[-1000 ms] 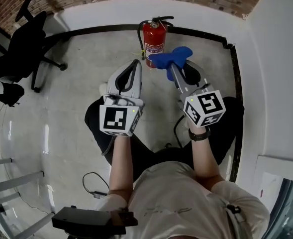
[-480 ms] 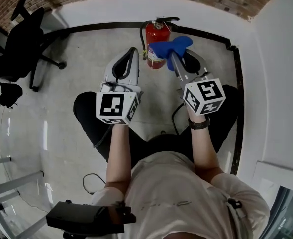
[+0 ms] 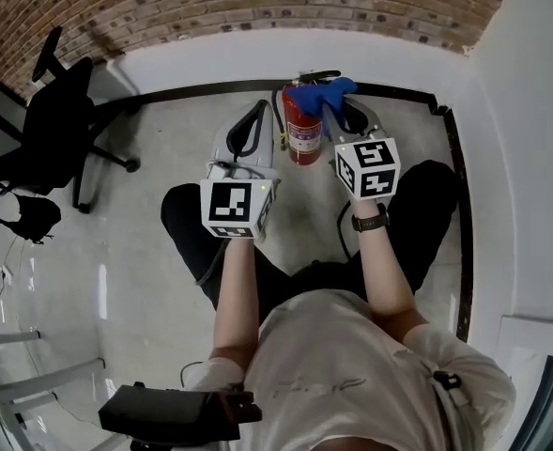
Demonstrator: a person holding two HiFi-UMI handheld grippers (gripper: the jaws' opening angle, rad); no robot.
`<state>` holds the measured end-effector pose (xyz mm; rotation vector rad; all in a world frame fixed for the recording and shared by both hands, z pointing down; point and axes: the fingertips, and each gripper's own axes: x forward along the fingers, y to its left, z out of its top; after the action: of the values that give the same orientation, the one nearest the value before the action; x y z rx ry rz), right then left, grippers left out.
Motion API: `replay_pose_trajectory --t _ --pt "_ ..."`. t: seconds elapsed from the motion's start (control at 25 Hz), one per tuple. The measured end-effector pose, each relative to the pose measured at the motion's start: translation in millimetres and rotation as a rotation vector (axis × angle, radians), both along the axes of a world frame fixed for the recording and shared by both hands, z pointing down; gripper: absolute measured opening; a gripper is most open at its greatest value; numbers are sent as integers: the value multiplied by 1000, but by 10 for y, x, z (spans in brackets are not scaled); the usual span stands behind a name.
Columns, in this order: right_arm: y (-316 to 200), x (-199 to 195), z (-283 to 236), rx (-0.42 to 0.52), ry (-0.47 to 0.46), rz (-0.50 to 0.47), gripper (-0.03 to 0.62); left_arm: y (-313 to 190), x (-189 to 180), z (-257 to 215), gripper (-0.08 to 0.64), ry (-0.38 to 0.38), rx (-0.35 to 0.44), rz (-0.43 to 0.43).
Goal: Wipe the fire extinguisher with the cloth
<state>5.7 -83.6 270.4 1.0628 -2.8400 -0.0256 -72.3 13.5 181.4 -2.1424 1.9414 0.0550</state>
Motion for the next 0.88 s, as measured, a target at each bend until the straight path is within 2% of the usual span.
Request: replay_pose_trajectory --t 0.08,0.2,0.28,0.4,0.48,0.56,0.68,0.88 --pt "-233 -113 309 -20 84 31 72 -68 -99 155 2 -23 -15 -31" --pt "-639 -429 751 -50 217 60 72 -225 -328 268 2 81 -34 -33" --pt "-802 -687 986 -35 332 55 72 -300 -526 332 2 127 -32 -58" --pt "-934 -996 1313 32 529 15 72 -398 -754 412 2 152 -29 -84" --pt "-936 -1147 1505 72 626 -24 67 -479 -879 460 2 166 -29 -88" --pt "-899 -1320 1644 105 680 -56 67 -583 -1028 522 2 182 -36 -95" --pt "-856 -1556 1768 194 740 -54 67 -745 -1231 643 2 206 -57 -107" --pt "-719 -1766 2318 366 961 -19 66 -1011 -1514 843 2 234 -89 -118"
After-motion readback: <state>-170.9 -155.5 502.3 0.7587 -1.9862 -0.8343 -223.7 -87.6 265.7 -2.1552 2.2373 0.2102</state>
